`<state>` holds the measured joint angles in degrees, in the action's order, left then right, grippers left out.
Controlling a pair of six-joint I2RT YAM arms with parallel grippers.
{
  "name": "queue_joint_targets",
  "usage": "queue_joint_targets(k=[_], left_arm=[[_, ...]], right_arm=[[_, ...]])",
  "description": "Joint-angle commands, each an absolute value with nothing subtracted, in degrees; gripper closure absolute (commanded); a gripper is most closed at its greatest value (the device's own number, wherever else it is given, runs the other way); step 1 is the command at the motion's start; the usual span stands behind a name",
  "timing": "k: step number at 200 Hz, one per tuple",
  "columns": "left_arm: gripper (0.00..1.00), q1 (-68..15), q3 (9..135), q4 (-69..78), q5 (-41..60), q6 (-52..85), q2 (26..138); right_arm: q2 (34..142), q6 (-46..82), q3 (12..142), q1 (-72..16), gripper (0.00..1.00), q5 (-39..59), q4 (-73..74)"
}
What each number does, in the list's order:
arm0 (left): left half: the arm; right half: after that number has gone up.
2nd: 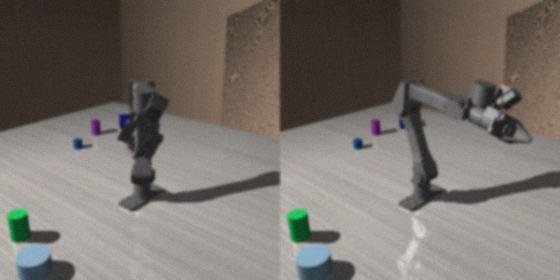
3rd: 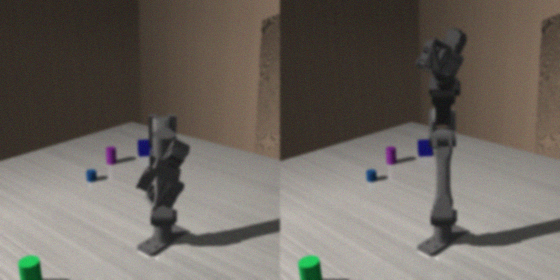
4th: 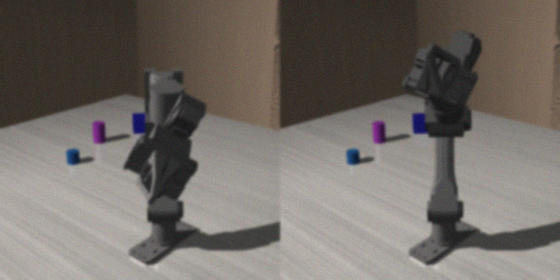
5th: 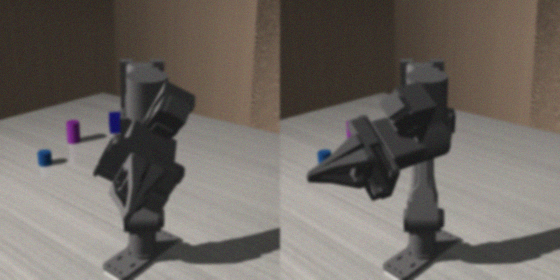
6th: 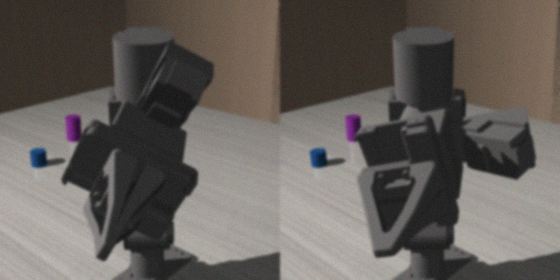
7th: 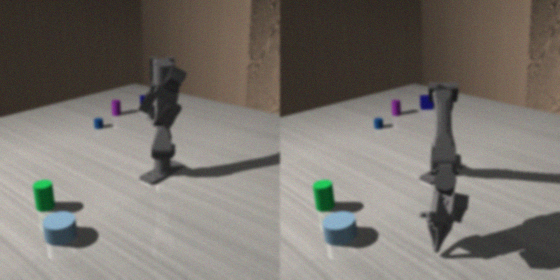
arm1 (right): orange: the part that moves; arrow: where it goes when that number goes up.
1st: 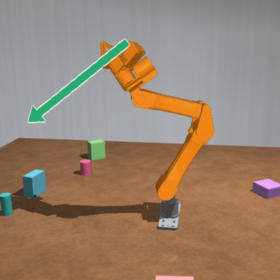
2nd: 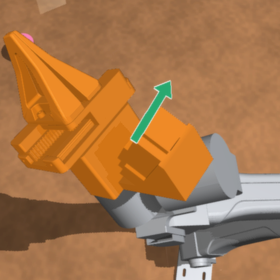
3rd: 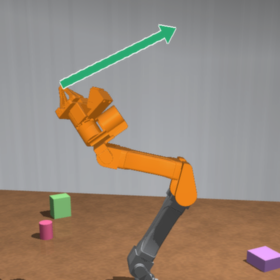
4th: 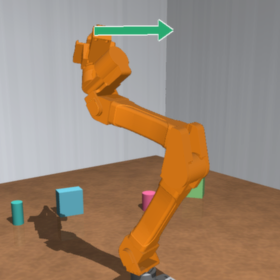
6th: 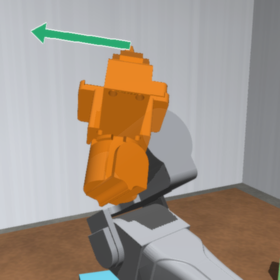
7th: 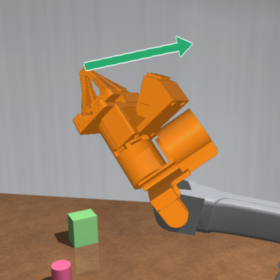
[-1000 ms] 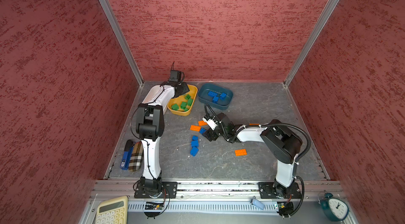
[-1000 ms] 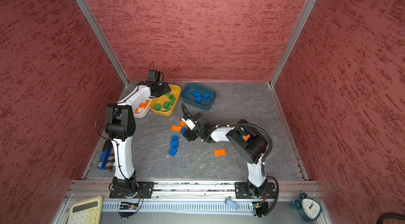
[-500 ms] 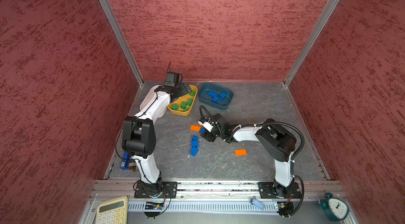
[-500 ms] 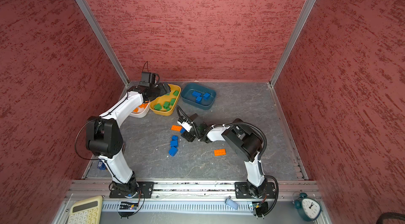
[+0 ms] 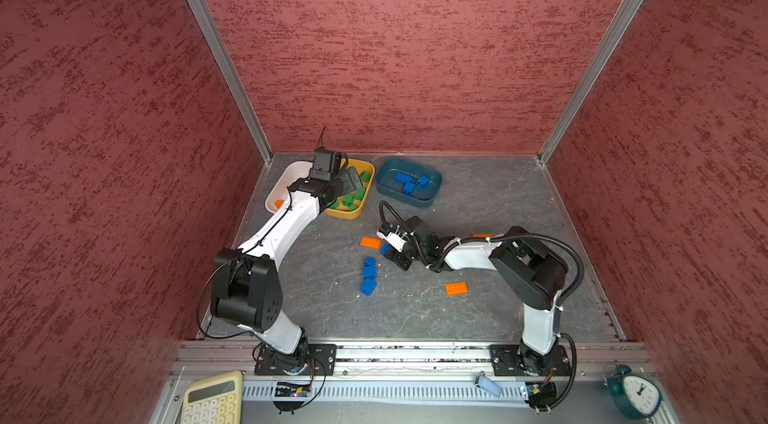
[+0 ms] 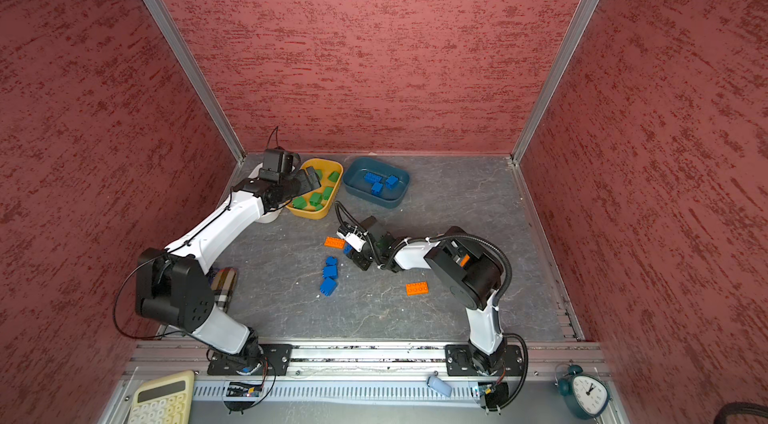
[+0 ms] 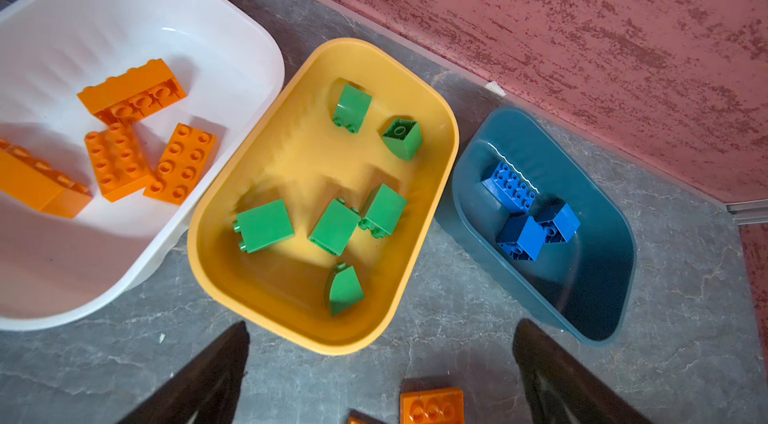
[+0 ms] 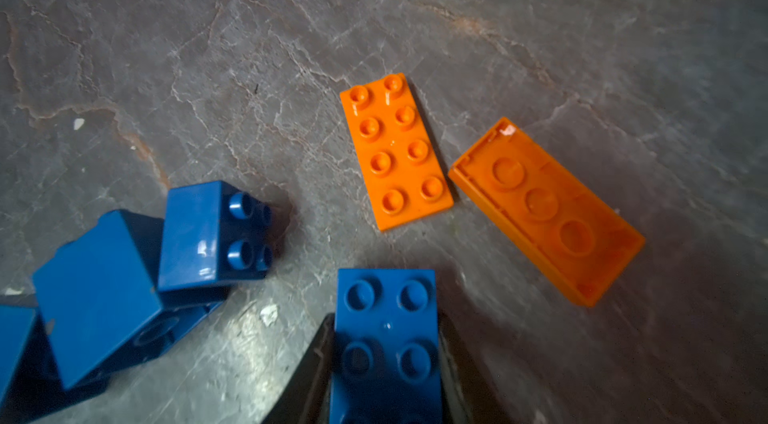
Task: Sort the legos into containers by color
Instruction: 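Release the green brick into the yellow tub with left while right grasps a blue brick, then carry the blue brick into the teal tub with right while left lowers to blue bricks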
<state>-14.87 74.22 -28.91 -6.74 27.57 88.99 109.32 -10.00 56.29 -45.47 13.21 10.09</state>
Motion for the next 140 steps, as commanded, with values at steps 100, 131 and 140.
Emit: queue_joint_targets(k=[100, 131, 140], left_arm=[[0.00, -24.85, 59.08, -38.55, -6.50, 37.14, 79.86], [0.01, -28.12, 57.64, -40.78, -4.39, 39.11, 80.75], [0.01, -28.76, 56.91, -40.93, -3.02, 39.14, 80.76]], right_arm=[[112.27, 0.91, 71.36, -29.94, 0.82, 7.58, 17.94], [120.55, 3.39, 83.31, -28.86, 0.79, 4.79, 12.49], [122.74, 4.51, 86.90, -28.82, 0.75, 3.11, 10.55]])
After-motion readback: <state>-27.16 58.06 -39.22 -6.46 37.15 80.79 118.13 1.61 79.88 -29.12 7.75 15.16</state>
